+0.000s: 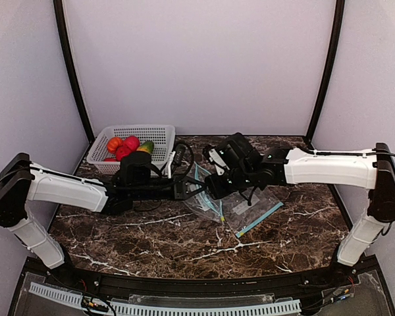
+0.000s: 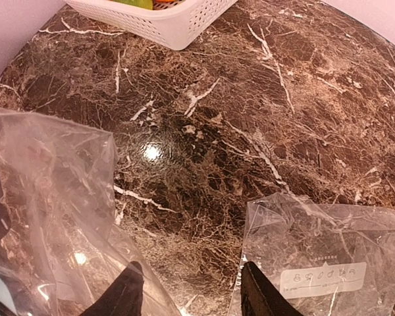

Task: Place the food in the zip-top bag and seal the zipper
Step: Open the zipper food storage bag at the center of the board.

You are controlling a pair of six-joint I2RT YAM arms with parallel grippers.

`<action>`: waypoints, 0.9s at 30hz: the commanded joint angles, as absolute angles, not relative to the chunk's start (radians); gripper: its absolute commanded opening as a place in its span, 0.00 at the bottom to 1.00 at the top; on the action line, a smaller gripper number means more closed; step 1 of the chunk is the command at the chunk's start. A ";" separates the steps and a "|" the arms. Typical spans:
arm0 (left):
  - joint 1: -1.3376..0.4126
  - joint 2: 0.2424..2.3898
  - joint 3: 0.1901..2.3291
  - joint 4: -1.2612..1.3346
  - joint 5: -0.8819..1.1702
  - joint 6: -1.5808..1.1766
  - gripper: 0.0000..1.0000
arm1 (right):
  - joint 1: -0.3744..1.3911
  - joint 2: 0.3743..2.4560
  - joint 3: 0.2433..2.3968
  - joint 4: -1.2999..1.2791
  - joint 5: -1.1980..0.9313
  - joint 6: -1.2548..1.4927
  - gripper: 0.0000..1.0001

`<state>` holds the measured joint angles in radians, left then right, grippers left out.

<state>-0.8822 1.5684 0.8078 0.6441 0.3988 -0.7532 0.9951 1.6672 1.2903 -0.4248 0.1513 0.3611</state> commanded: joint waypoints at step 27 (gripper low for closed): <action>-0.892 1.370 0.784 0.409 0.286 -0.627 0.01 | 0.967 1.618 1.295 -0.550 0.409 0.481 0.28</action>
